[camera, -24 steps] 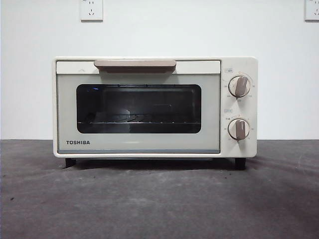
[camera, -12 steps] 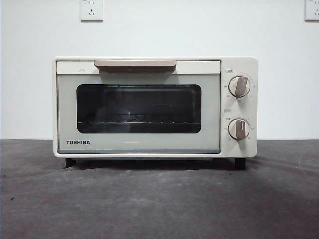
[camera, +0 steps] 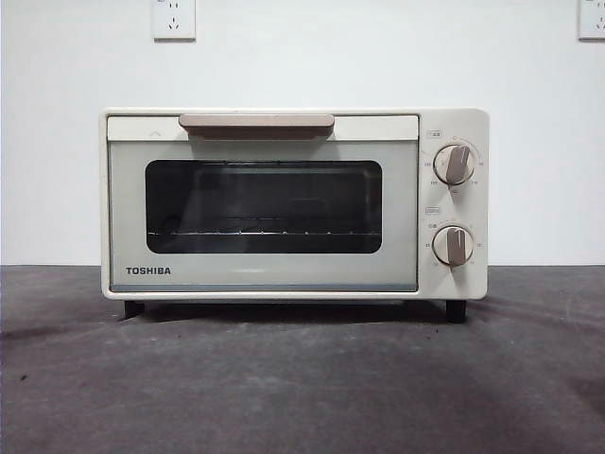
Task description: The left arm flap open the oven, the right arm pick bread and place it into oven, the left arm flap close the oven
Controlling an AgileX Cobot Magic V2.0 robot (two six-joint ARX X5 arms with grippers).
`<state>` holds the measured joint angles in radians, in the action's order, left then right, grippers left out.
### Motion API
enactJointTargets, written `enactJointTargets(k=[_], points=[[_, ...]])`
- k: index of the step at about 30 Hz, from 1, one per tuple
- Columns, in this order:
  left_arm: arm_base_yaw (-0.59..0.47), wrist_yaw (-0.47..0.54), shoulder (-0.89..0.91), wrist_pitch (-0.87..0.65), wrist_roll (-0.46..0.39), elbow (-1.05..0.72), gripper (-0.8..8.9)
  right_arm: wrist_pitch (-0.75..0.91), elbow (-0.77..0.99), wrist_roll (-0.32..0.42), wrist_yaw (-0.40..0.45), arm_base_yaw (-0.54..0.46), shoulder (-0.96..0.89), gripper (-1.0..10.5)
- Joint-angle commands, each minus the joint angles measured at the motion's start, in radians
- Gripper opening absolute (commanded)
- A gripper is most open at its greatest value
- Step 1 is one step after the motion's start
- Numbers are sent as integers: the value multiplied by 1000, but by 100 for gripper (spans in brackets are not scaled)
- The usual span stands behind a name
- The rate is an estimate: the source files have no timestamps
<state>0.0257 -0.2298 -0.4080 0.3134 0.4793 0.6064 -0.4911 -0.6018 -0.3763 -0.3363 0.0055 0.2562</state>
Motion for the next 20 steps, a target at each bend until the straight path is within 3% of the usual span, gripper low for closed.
enactJointTargets(k=[1, 6, 13, 20], points=[[26, -47, -71, 20, -43, 87, 17, -52, -72, 119, -67, -1, 70, 9], [120, -71, -156, 90, -128, 188, 17, -141, -172, 198, -187, 10, 189, 9], [290, -72, -231, 137, -236, 243, 16, -177, -236, 232, -192, 135, 280, 9], [363, -90, -245, 201, -310, 253, 16, -183, -238, 235, -221, 197, 284, 9]])
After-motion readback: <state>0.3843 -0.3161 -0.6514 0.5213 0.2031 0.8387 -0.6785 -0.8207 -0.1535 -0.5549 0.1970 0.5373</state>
